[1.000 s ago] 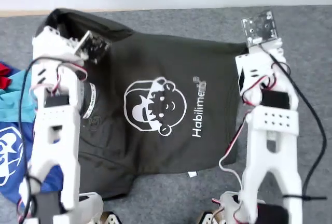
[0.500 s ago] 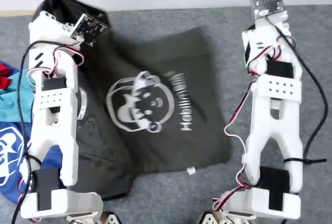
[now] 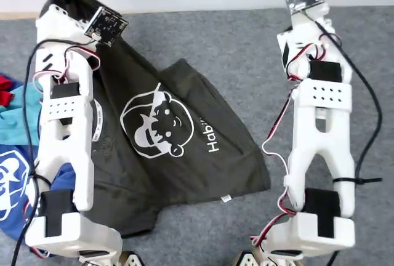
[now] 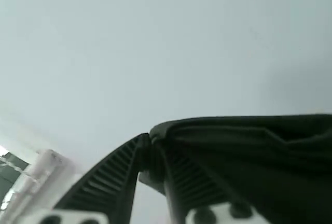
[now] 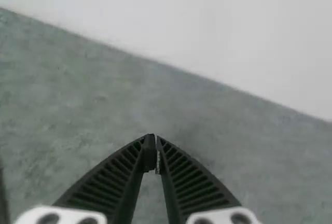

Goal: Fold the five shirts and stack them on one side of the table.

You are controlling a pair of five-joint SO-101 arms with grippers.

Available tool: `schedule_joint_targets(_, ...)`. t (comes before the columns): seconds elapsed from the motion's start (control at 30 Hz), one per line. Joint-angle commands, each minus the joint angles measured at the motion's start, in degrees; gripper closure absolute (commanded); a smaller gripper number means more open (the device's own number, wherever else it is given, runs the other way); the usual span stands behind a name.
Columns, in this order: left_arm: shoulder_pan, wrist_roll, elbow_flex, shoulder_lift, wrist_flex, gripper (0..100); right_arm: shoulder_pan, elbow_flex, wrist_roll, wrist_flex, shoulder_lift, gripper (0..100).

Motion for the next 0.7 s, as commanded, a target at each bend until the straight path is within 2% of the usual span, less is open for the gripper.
schedule_joint_targets(0.0,-0.3,-0.5,-3.4,-0.8,6.7,100,-2.1,-3.4,-1.8,5.2,-0.3,98.8)
schedule_joint_targets(0.2,-1.2,-0.4,-3.3,-2.3,25.1,100,-7.9,-3.3,-1.8,13.7,3.4,98.6)
schedule_joint_targets(0.33,-1.5,-0.4,-2.0,-2.1,33.8,100,-10.9,-3.4,-1.8,14.1,7.3,92.4)
schedule_joint_targets(0.5,-1.1,-0.4,5.5,-2.2,34.3,100,-14.1,-9.0,-4.8,14.1,12.9,82.5)
schedule_joint_targets(0.67,-1.1,-0.4,11.3,-2.2,34.3,100,-18.3,-18.9,-9.3,14.1,21.2,78.5)
